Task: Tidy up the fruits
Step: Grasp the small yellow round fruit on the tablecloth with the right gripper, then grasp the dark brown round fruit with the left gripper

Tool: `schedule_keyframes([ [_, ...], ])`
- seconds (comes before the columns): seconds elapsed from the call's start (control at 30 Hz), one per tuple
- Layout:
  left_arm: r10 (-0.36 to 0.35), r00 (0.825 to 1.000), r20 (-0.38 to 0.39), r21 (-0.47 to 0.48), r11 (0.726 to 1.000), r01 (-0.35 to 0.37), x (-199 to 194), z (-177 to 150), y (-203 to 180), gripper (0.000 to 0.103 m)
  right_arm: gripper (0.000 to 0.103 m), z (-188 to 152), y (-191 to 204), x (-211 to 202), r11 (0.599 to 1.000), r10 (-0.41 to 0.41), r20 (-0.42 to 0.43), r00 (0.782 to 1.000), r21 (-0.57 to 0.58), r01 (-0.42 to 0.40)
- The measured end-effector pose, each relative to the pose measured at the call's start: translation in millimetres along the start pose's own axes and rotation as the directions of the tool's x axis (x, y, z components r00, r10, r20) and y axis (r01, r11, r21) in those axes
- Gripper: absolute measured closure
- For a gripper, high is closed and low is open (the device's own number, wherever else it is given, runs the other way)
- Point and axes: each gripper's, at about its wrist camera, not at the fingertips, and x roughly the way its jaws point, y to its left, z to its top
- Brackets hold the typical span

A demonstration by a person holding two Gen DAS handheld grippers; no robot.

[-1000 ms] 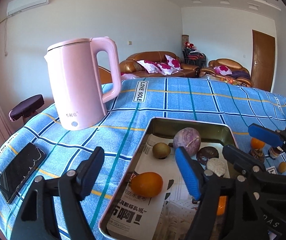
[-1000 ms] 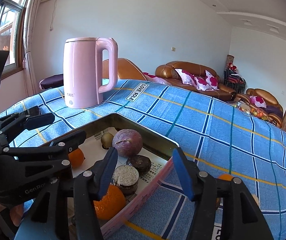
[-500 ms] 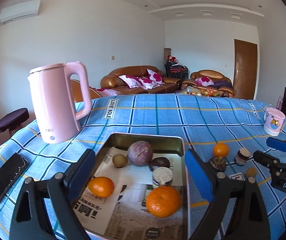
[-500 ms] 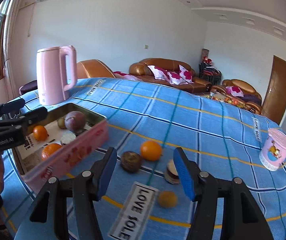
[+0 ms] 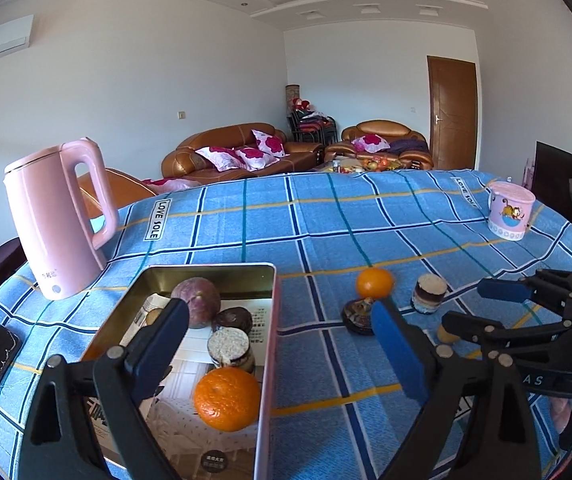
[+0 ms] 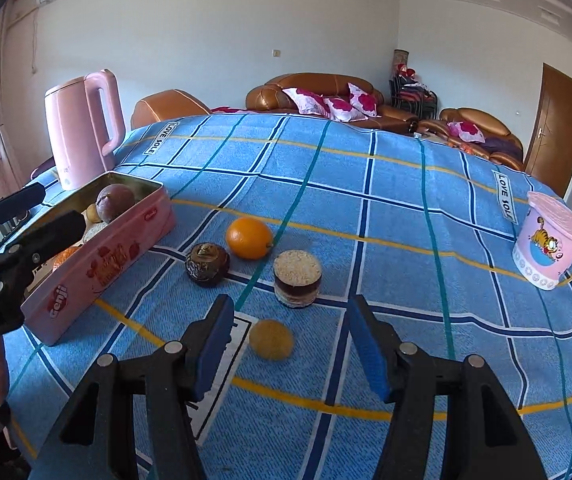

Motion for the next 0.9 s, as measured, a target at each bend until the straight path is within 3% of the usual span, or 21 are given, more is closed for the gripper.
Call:
schedule_keyframes([
  [0.27,-0.024,0.999,-0.021,0.021,0.999,0.024,5.8,0.2,-10.3,0.008,0.06,-1.5,3.1,21.8,0.999,0.038,-0.111,0.993,-0.011,-0.039],
  [0.37,-0.03,0.999,-0.026,0.033,0.999,0.031,7.5,-0.2,-15.1,0.008,0.074,-2.7,4.3,28.0,0.998,0.052,-0.146,0.988,-0.019,-0.055],
  [0.57,-0.051,0.997,-0.06,0.036,0.998,0.054,17.3,-1.0,-22.2,0.008,0.074,-2.3,1.2,20.4,0.998,0.055,-0.108,0.993,-0.009,-0.056],
  [0.77,-0.07,0.993,-0.093,0.058,0.995,0.076,29.9,6.4,-35.9,0.009,0.074,6.3,-15.6,7.5,0.999,-0.023,-0.02,1.0,0.045,0.024],
  [0.9,-0.089,0.985,-0.145,0.076,0.992,0.101,46.0,9.8,-49.1,0.019,0.074,13.8,-28.7,5.2,0.992,-0.09,0.017,0.996,0.086,0.088],
])
